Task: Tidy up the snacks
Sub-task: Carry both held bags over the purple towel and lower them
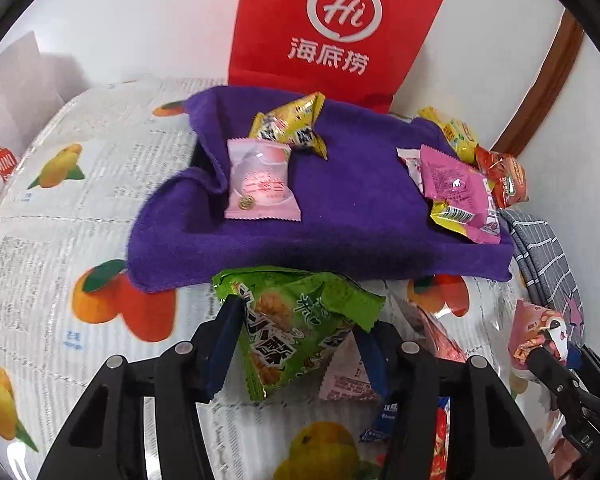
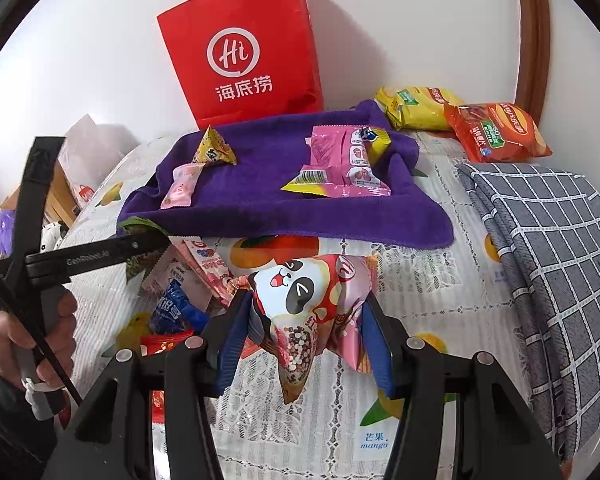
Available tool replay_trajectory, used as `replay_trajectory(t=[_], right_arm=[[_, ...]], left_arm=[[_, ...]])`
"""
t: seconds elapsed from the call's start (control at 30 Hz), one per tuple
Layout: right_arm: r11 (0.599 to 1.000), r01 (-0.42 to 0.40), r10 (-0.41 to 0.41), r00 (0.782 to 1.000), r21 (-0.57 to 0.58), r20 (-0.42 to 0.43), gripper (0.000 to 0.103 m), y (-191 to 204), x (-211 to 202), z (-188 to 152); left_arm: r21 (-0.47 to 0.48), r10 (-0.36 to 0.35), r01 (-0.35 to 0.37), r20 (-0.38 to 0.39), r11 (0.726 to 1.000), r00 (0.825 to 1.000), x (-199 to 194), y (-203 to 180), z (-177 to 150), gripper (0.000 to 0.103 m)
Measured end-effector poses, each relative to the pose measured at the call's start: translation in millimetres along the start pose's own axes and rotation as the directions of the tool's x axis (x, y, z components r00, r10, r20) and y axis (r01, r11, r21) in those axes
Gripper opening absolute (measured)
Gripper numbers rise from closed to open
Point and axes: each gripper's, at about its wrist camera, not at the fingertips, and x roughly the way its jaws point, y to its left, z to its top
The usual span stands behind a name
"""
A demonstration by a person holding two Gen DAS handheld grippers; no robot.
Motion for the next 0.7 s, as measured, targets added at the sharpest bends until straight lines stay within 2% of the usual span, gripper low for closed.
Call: replay_trajectory(t=[0.23,0.4,0.7], right_arm=[[1.000,0.007,-0.006,1.000,-0.010,0.008,0.053,10.7,-13.2,-2.3],[1.000,-0.004,0.004,1.000,-0.020,0.018,0.053,19.0,-24.5,-0.6],[1.000,0.014,-0.012,0.996,-0.021,0.087,0.053,26.5,-61.7,28.7]], left_arm=[[-0.004,0.020,-0.020,0.015,1.000,1.000,-27.2,11.7,-7.0,0.053],[0.006,-0.002,0.002,0.034,1.000,0.999,-46.1,12.1,-11.3,0.053],[0.073,0.016,-0.022,0.086,0.997,0.996,-86.1,-7.0,3.9,0.053]])
